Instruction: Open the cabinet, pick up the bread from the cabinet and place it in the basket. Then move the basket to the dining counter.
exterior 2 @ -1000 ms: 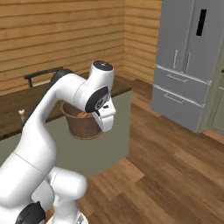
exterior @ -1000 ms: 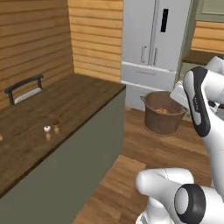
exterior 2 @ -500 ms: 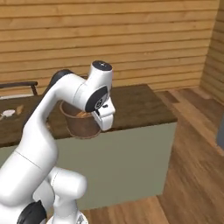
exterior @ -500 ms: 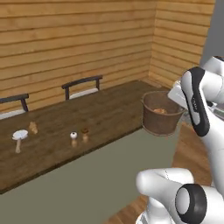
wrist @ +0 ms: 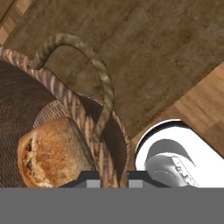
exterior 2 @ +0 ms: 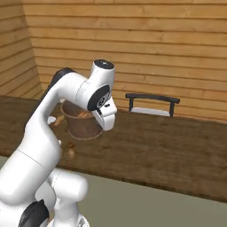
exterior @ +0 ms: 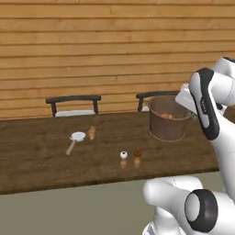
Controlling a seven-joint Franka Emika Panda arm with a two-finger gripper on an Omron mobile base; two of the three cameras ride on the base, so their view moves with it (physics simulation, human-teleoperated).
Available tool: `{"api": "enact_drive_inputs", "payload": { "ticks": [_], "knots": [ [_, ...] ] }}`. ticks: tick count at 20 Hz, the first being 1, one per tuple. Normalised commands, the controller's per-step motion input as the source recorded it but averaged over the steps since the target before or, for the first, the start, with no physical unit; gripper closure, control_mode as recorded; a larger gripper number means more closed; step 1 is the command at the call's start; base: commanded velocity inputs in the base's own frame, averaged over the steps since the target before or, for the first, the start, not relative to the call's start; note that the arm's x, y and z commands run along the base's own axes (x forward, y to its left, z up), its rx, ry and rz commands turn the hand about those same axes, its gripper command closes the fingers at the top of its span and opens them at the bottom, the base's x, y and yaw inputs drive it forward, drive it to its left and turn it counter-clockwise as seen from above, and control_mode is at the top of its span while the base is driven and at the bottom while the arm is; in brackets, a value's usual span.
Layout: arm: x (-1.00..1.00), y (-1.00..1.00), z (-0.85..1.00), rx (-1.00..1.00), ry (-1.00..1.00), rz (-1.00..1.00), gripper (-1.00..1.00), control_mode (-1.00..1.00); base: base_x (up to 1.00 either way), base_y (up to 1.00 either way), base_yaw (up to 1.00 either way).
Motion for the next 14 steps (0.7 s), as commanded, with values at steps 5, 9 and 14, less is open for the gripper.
{"api": "enact_drive_inputs", "payload": {
  "ticks": [5, 9, 14],
  "knots": [
    [0.00, 0.00, 0.00, 0.00, 0.00, 0.00, 1.00, 1.00, 0.01, -0.94, 0.13],
    [0.00, 0.00, 0.00, 0.00, 0.00, 0.00, 1.00, 1.00, -0.04, -0.85, -0.01],
    [0.00, 0.00, 0.00, 0.00, 0.00, 0.00, 1.00, 1.00, 0.29, -0.29, -0.01]
  ]
}}
